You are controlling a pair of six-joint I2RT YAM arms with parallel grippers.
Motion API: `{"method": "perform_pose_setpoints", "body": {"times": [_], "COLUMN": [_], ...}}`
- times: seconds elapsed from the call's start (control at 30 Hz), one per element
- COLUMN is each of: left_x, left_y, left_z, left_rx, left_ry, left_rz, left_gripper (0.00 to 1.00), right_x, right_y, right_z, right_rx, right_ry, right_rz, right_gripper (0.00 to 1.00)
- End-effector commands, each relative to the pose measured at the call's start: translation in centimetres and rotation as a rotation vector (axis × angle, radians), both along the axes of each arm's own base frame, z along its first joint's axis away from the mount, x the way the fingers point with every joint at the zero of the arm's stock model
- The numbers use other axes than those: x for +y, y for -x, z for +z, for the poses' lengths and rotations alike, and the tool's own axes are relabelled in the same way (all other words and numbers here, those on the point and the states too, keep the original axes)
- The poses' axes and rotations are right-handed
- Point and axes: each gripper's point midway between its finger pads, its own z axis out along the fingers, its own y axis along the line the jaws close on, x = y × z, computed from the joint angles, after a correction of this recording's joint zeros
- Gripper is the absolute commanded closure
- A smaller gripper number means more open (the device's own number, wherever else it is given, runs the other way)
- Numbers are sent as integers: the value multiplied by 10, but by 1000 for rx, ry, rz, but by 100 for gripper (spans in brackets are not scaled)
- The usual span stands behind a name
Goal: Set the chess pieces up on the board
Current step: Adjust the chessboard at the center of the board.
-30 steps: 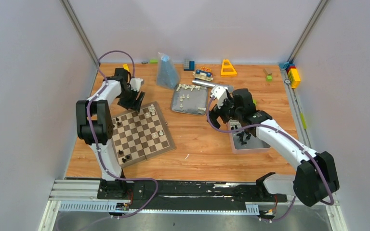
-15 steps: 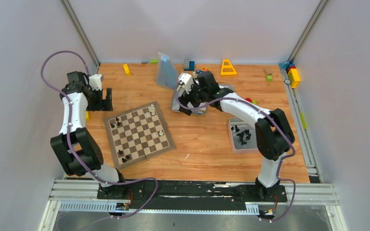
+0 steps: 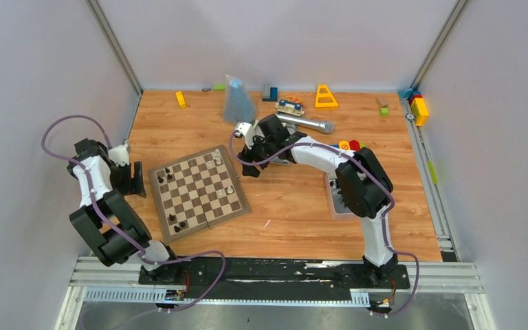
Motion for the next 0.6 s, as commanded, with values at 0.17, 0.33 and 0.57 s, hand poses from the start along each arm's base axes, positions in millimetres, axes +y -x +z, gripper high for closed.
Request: {"method": "perform_pose_setpoints", "body": {"times": [0.17, 0.33, 0.57], "left_x": [12, 19, 24], "left_y": [30, 33, 27], "left_z": [-29, -45, -69], "left_rx": [99, 135, 146], "left_ry": [-75, -100, -94], "left_rz": [-73, -63, -51], "left_gripper": [30, 33, 35], "right_x": [13, 5, -4], "right_y": [7, 18, 48], "right_z": [-5, -11, -29], "right_rx": [42, 54, 62], "right_ry": [-36, -17, 46], "right_rz": [42, 51, 80], "right_gripper": [35, 38, 43]}}
